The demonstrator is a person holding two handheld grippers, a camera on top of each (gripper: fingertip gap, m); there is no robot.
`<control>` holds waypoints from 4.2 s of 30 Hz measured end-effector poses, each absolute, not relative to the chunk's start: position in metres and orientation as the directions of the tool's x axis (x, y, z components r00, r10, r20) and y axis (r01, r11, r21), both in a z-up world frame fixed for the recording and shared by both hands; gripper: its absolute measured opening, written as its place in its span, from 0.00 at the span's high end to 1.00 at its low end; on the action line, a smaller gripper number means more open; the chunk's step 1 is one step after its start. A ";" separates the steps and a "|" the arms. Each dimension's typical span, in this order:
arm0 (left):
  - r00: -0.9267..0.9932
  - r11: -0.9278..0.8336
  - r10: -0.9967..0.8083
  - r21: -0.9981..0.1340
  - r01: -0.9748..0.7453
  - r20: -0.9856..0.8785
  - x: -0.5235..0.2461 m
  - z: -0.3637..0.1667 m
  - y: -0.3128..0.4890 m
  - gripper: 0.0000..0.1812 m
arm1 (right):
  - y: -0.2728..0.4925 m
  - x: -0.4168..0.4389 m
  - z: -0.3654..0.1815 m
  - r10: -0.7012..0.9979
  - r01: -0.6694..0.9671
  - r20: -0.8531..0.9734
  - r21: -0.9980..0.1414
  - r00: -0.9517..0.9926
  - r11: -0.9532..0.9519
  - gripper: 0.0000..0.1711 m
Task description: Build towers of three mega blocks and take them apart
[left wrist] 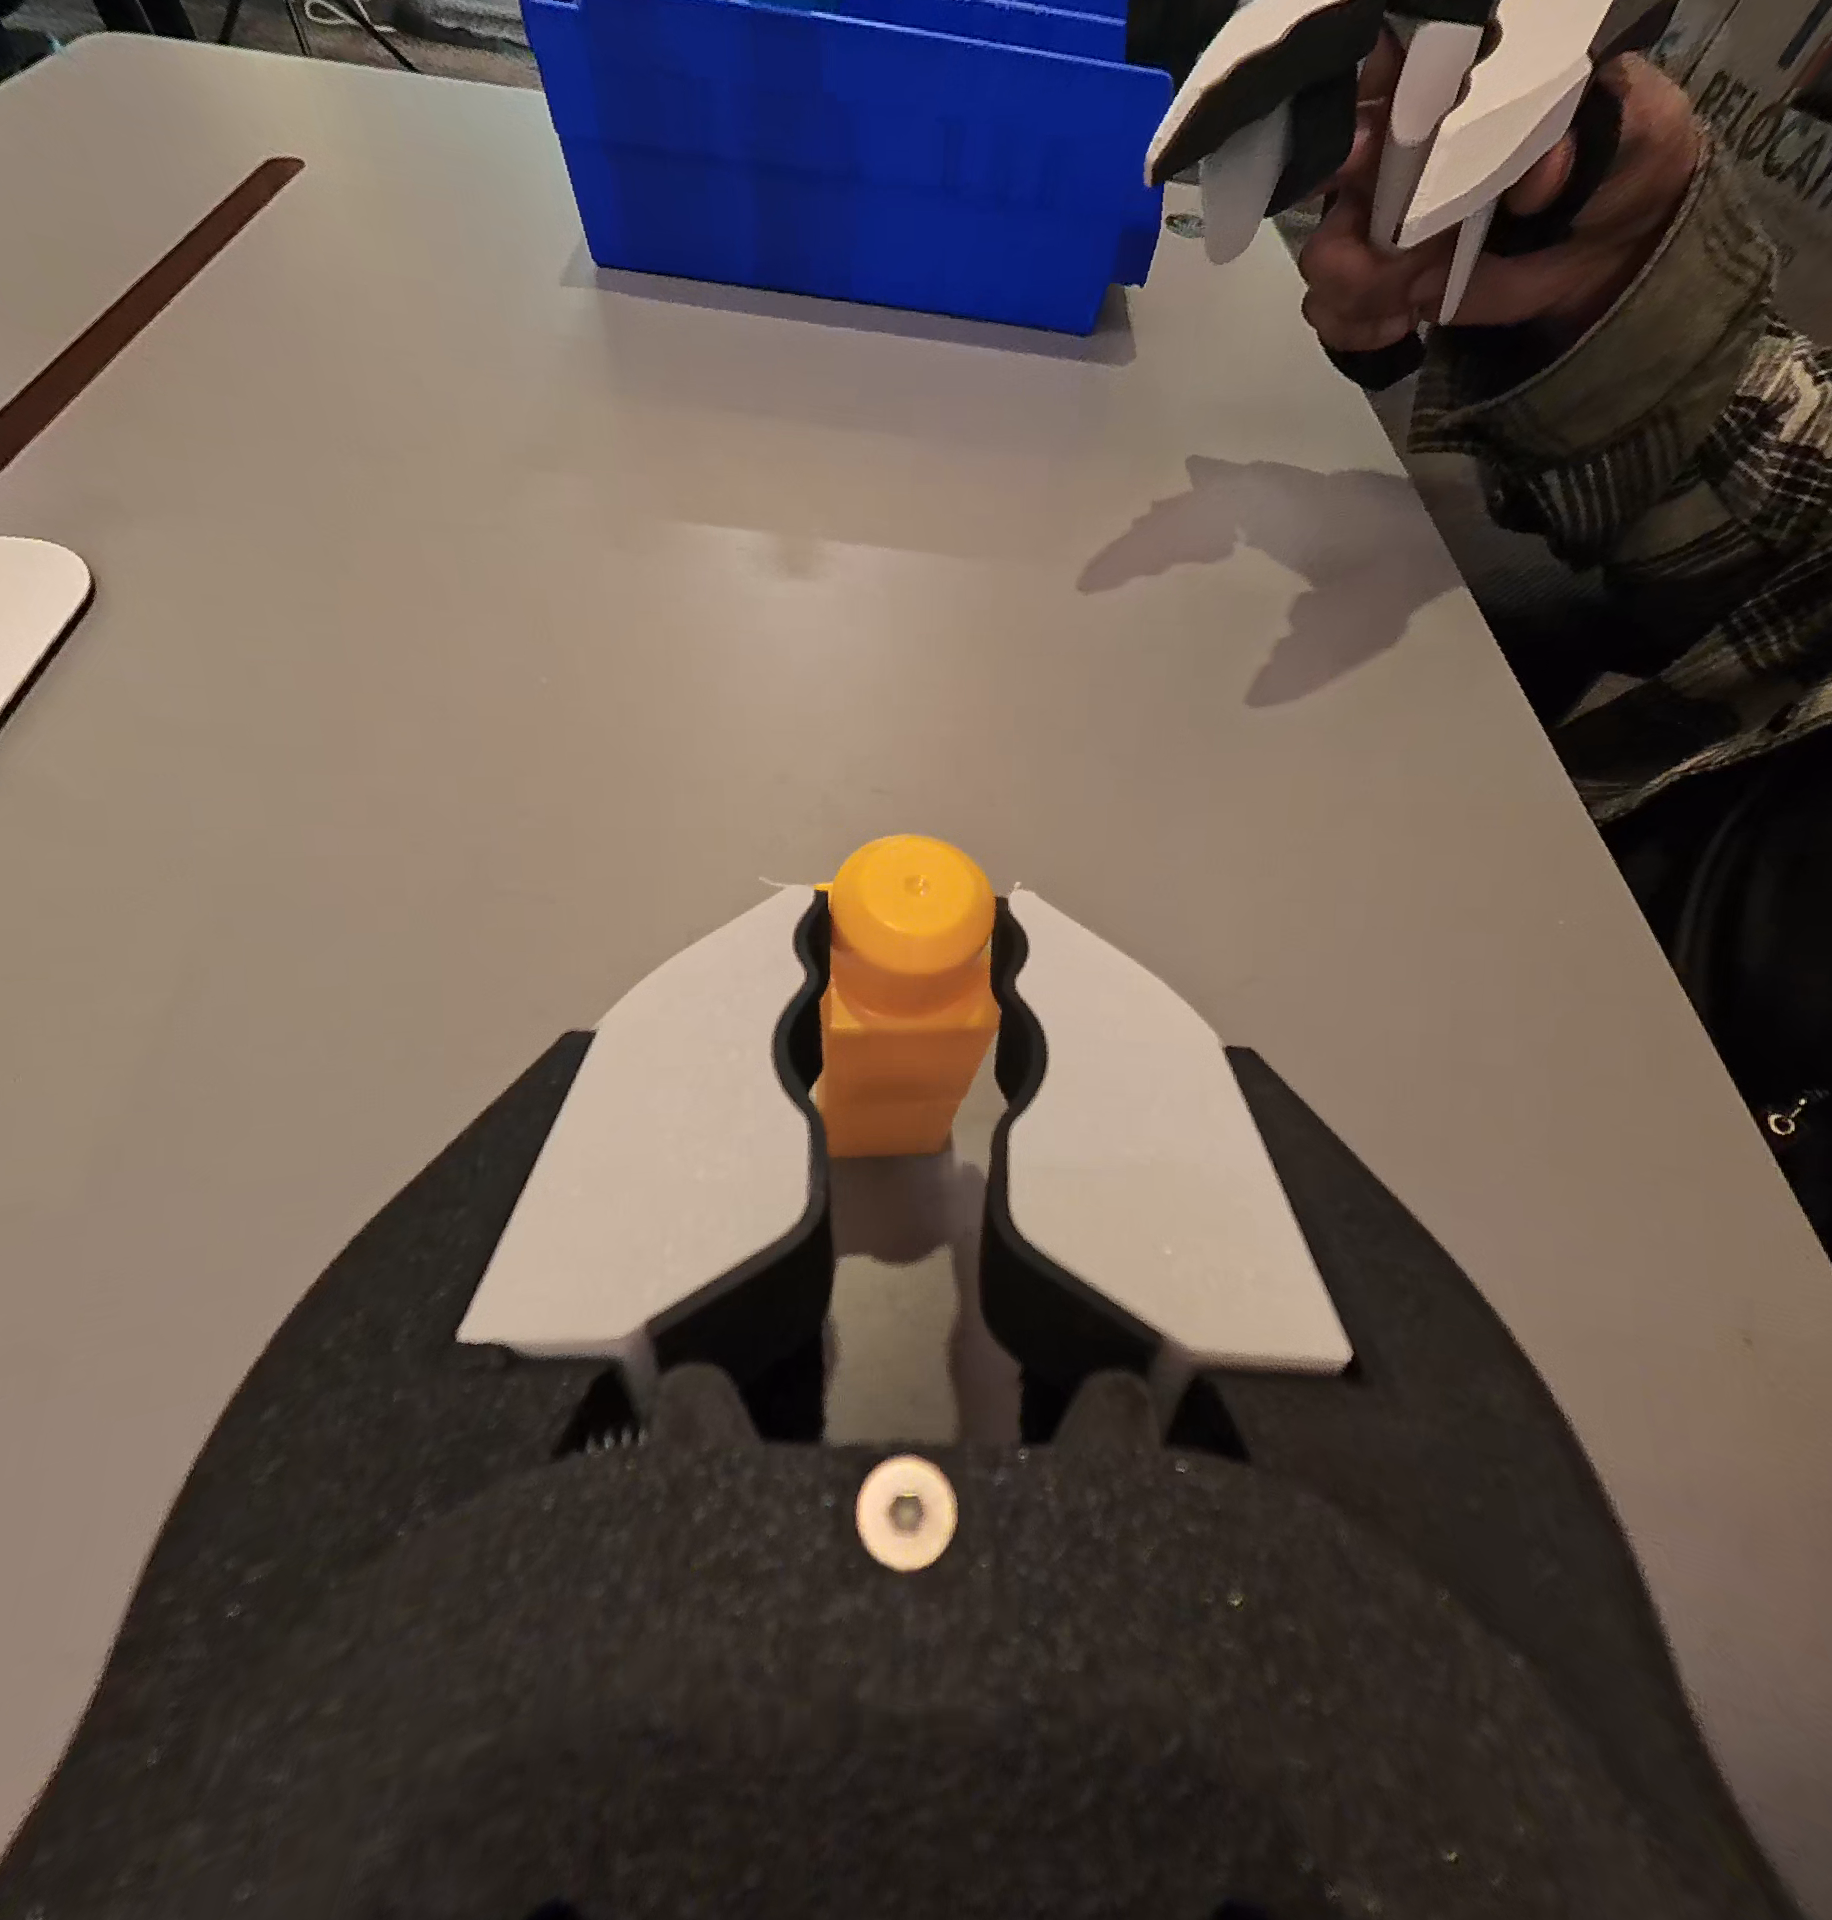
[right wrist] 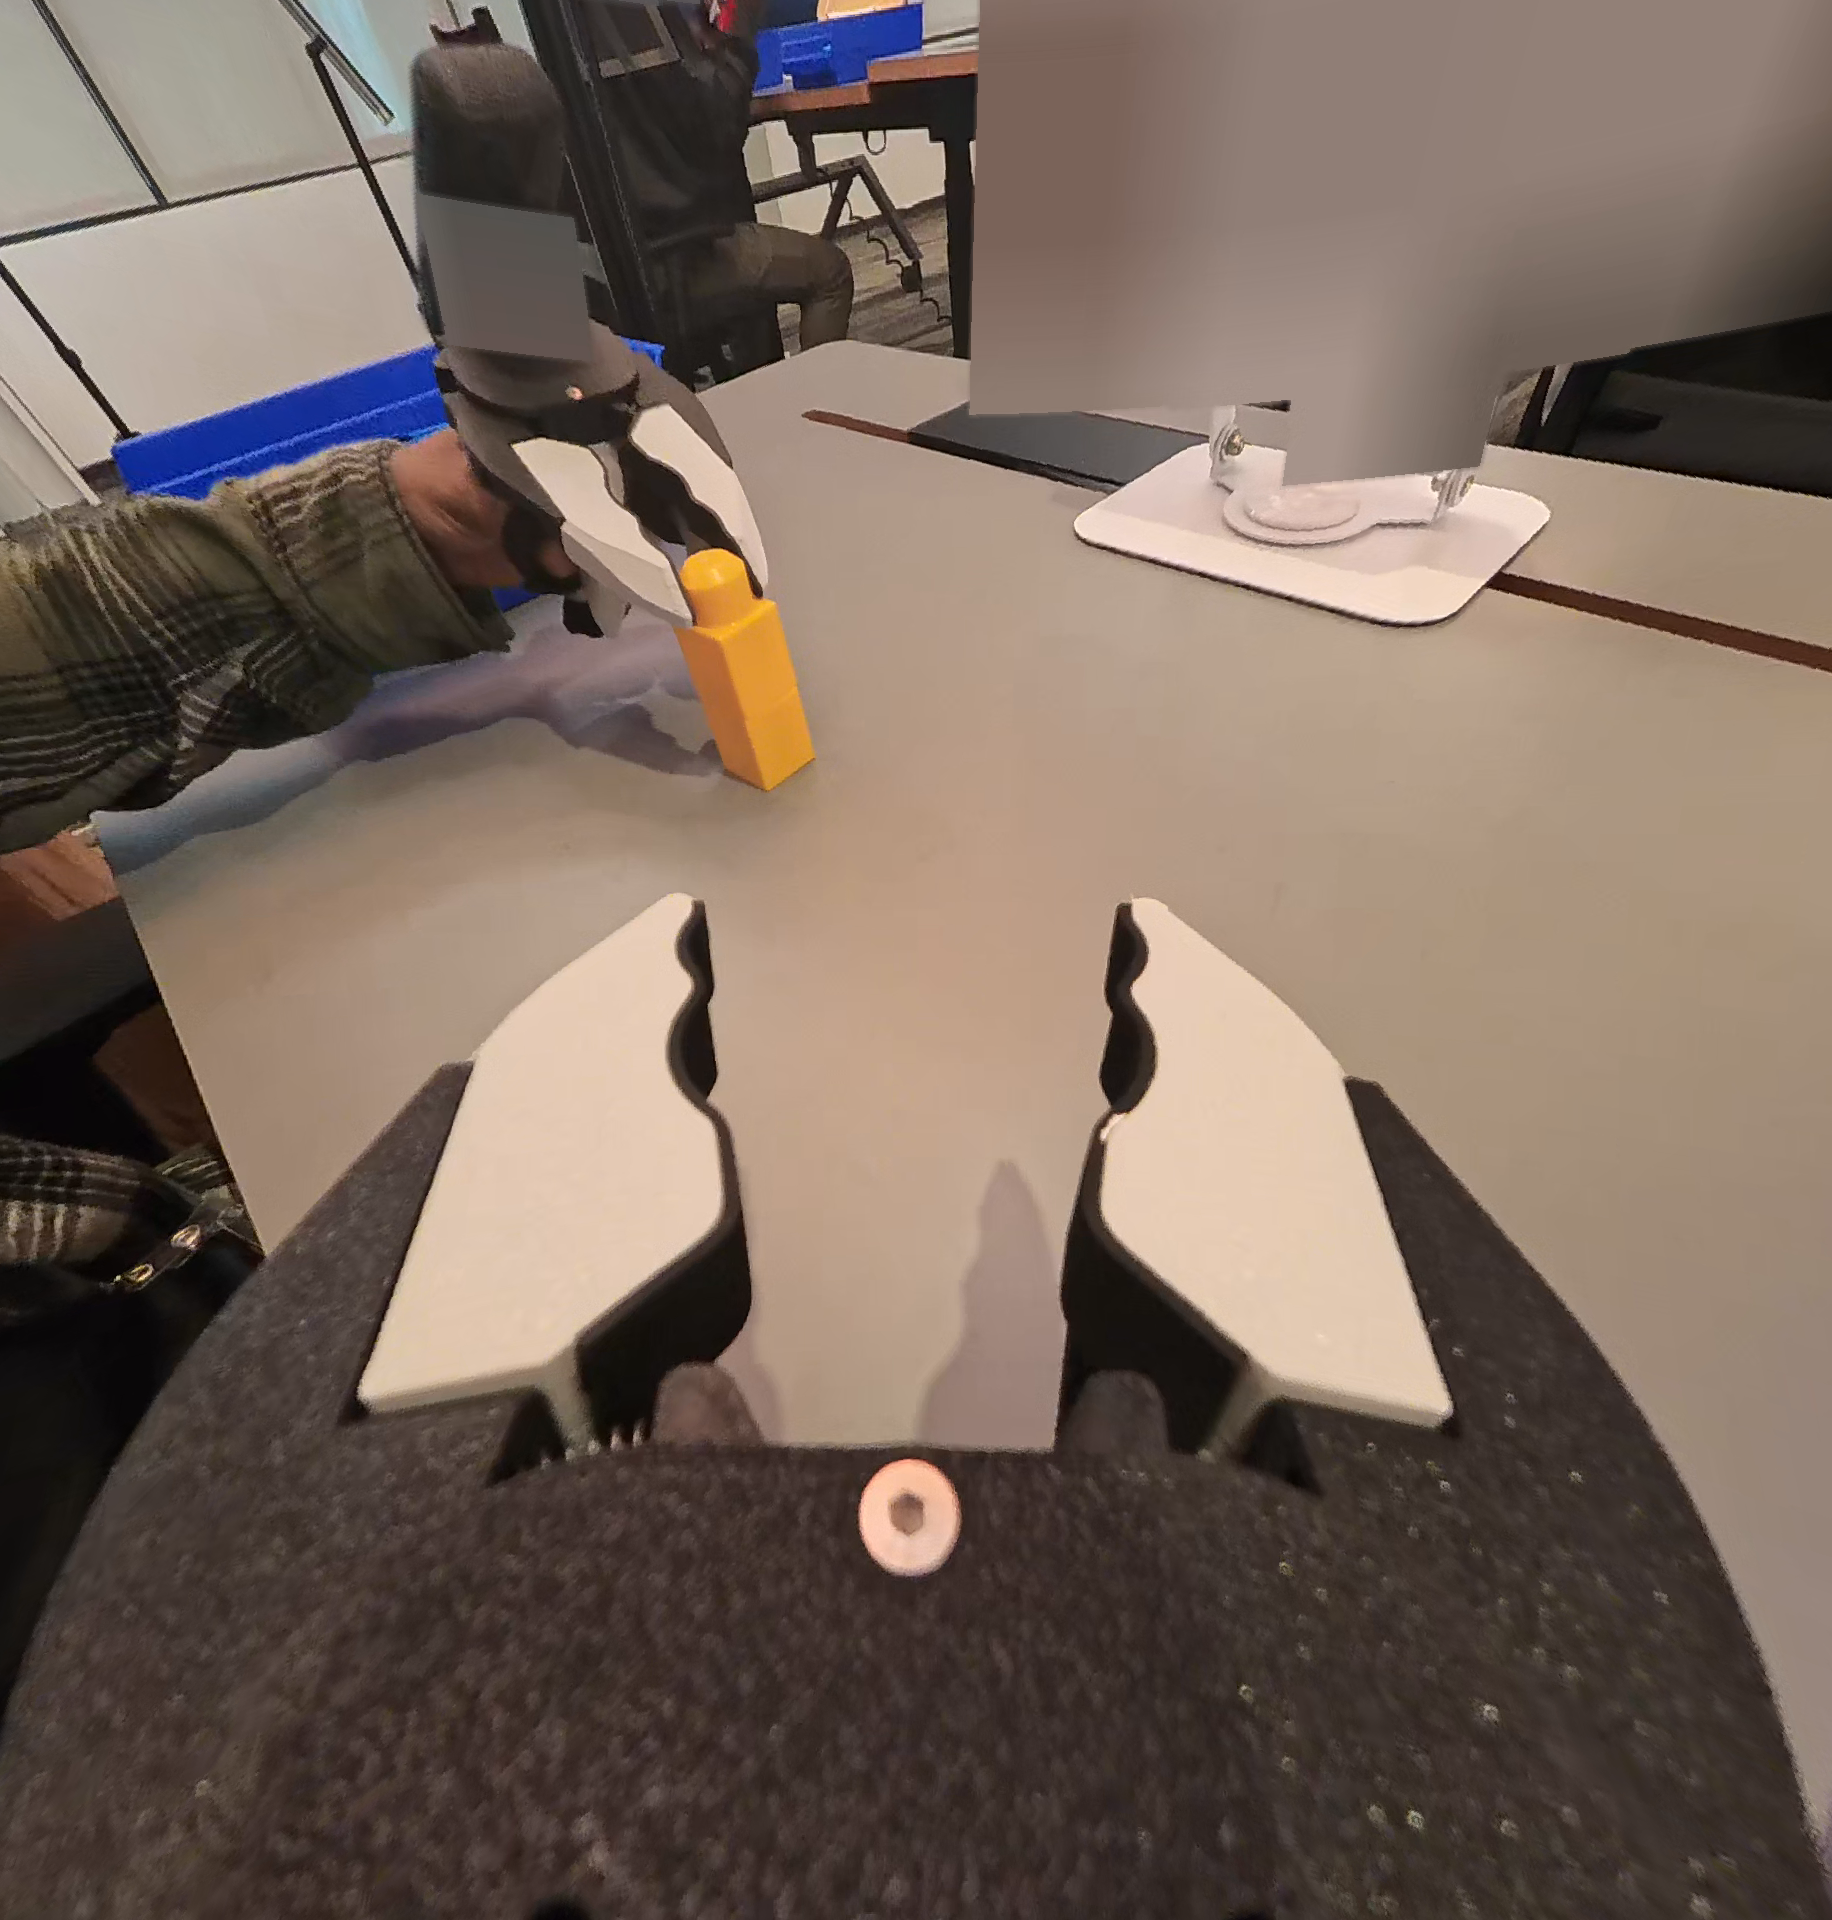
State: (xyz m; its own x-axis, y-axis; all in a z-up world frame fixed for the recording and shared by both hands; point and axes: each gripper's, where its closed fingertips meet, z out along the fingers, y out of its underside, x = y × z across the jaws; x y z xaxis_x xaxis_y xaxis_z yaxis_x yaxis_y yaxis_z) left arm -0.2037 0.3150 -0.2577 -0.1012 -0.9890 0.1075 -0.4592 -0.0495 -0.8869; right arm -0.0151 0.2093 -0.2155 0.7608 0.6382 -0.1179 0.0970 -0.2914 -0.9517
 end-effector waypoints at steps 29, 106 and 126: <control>0.465 -0.111 -0.830 -0.726 -0.678 -0.308 -0.419 -0.134 0.338 0.65 | 0.216 -0.019 -0.230 0.645 0.113 -0.133 -0.939 0.753 -0.326 0.57; 0.020 -0.051 -0.998 0.650 -0.758 -0.056 -0.228 -0.179 0.312 0.85 | 0.202 -0.010 -0.210 0.657 0.085 -0.127 -0.956 0.743 -0.281 0.58; 0.109 -0.047 -0.993 0.717 -0.695 0.040 -0.215 -0.206 0.311 0.85 | 0.201 -0.010 -0.210 0.658 0.083 -0.129 -0.956 0.742 -0.282 0.58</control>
State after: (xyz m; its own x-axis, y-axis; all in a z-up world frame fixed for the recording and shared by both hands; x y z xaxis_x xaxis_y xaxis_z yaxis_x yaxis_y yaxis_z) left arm -0.2151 0.3109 -0.2057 0.1088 -0.9933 0.0399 -0.6950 -0.0473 0.7175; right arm -0.0102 0.2011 -0.2099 0.7423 0.6576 -0.1291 0.0832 -0.2816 -0.9559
